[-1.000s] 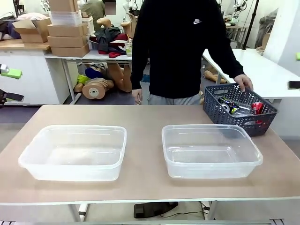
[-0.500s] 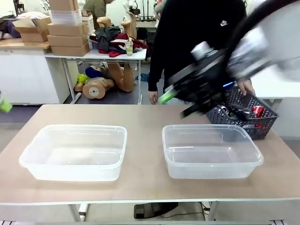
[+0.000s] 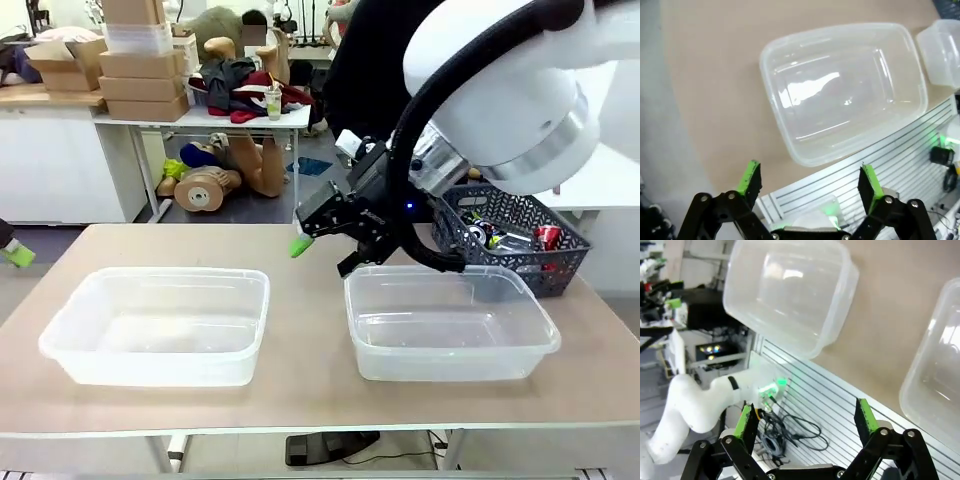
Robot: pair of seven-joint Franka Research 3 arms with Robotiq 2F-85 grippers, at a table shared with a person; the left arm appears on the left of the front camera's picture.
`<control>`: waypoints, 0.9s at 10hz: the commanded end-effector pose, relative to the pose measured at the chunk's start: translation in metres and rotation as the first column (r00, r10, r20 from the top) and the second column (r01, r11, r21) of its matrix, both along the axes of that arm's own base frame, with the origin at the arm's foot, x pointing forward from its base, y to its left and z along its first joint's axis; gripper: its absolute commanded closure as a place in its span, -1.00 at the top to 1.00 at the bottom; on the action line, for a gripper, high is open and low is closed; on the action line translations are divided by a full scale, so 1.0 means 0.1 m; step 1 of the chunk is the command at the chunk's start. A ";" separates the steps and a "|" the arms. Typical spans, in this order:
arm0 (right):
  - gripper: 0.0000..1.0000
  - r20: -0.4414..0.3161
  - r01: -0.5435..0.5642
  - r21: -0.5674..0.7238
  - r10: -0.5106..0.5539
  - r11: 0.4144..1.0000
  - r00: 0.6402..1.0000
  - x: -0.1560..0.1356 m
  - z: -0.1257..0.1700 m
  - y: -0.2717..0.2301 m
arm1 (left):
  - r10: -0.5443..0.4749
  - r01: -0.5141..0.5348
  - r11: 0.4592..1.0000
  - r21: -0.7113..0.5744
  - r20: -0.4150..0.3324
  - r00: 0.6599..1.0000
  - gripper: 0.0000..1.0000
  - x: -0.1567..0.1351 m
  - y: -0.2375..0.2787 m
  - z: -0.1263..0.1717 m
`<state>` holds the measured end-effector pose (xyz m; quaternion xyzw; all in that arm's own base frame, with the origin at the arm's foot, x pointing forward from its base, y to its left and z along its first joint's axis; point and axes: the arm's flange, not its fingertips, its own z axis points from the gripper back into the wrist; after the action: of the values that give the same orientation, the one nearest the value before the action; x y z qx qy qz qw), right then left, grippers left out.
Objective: Sort the waste into each basket.
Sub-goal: Pick up the Organizing box on the left side of the table and lift it.
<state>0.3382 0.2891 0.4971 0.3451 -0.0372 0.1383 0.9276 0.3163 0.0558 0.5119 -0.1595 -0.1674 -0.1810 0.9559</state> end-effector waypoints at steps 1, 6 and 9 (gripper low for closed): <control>1.00 -0.005 -0.012 -0.020 0.012 1.000 1.000 0.01 -0.08 0.07 | 0.008 -0.008 1.000 0.012 -0.009 1.000 1.00 0.01 0.06 0.07; 1.00 -0.150 -0.109 -0.400 0.052 0.910 0.987 0.34 -0.87 1.65 | -0.017 0.028 0.969 0.247 -0.047 0.999 1.00 -0.12 -0.20 -0.57; 1.00 -0.134 -0.001 -0.566 -0.091 0.824 0.987 0.38 -1.16 1.78 | -0.058 0.079 0.953 0.294 -0.082 0.995 1.00 -0.10 -0.35 -0.96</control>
<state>0.3716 0.4484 0.3663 0.0977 0.0611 0.1212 0.9859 0.3462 0.0402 0.4692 -0.0378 -0.0921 -0.2333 0.9673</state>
